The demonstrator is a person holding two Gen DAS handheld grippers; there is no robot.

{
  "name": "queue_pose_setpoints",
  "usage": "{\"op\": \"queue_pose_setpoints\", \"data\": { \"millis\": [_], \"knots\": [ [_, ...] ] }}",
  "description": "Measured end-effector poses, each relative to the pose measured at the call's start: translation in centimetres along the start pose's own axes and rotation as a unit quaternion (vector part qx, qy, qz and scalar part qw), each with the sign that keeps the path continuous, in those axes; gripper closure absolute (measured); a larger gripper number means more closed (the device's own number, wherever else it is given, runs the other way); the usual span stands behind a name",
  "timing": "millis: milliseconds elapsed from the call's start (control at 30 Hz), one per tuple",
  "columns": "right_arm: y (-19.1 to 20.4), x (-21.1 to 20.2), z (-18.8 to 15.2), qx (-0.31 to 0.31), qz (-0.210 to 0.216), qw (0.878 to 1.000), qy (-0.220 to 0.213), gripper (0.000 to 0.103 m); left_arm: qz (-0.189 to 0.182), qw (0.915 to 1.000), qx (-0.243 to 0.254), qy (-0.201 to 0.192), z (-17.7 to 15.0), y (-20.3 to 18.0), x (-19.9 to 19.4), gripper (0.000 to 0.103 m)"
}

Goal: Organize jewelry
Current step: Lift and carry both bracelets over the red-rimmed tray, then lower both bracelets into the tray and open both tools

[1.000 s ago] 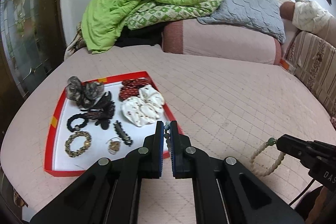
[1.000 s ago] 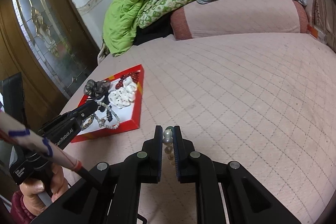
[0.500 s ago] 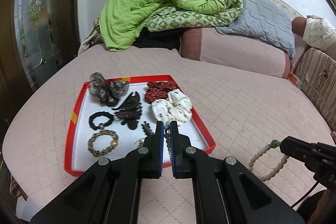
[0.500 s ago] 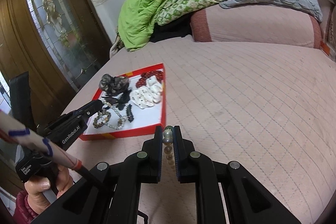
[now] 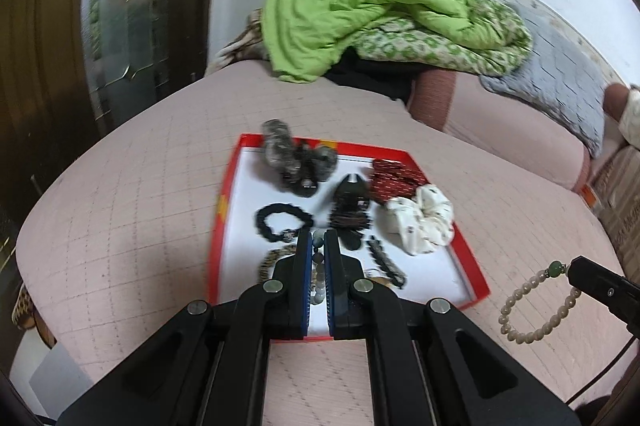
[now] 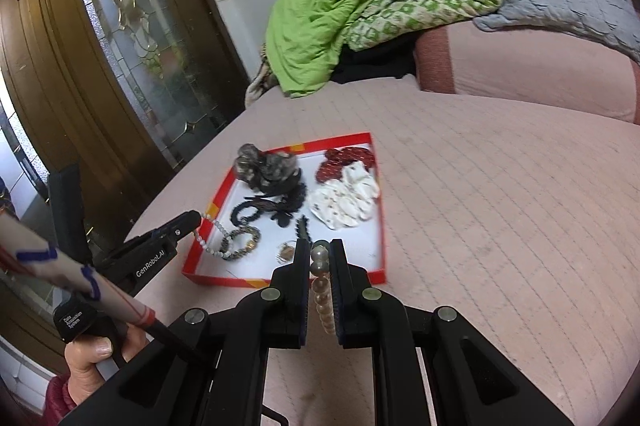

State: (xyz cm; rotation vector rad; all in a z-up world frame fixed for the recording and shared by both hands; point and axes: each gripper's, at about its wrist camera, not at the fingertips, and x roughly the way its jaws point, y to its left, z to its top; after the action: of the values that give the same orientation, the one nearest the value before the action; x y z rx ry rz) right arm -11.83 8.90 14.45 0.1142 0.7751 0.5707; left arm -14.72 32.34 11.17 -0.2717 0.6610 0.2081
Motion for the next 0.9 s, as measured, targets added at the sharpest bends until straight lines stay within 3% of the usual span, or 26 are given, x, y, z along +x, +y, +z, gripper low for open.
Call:
{"op": "queue_pose_setpoints", "data": {
  "millis": [233, 567, 900],
  "knots": [
    [1.9, 2.7, 1.3, -0.003, 0.021, 1.0, 0.01, 0.093, 0.002, 0.9998, -0.015, 0.013, 0.3, 0.9, 1.0, 0.098],
    [3.4, 7.0, 1.9, 0.0, 0.035, 0.999, 0.035, 0.093, -0.008, 0.9993, 0.014, 0.035, 0.1, -1.5, 2.7, 0.098],
    [2.4, 9.5, 1.6, 0.008, 0.03, 0.998, 0.052, 0.092, -0.017, 0.9969, 0.037, 0.068, -0.6, -3.1, 4.8, 0.098]
  ]
}}
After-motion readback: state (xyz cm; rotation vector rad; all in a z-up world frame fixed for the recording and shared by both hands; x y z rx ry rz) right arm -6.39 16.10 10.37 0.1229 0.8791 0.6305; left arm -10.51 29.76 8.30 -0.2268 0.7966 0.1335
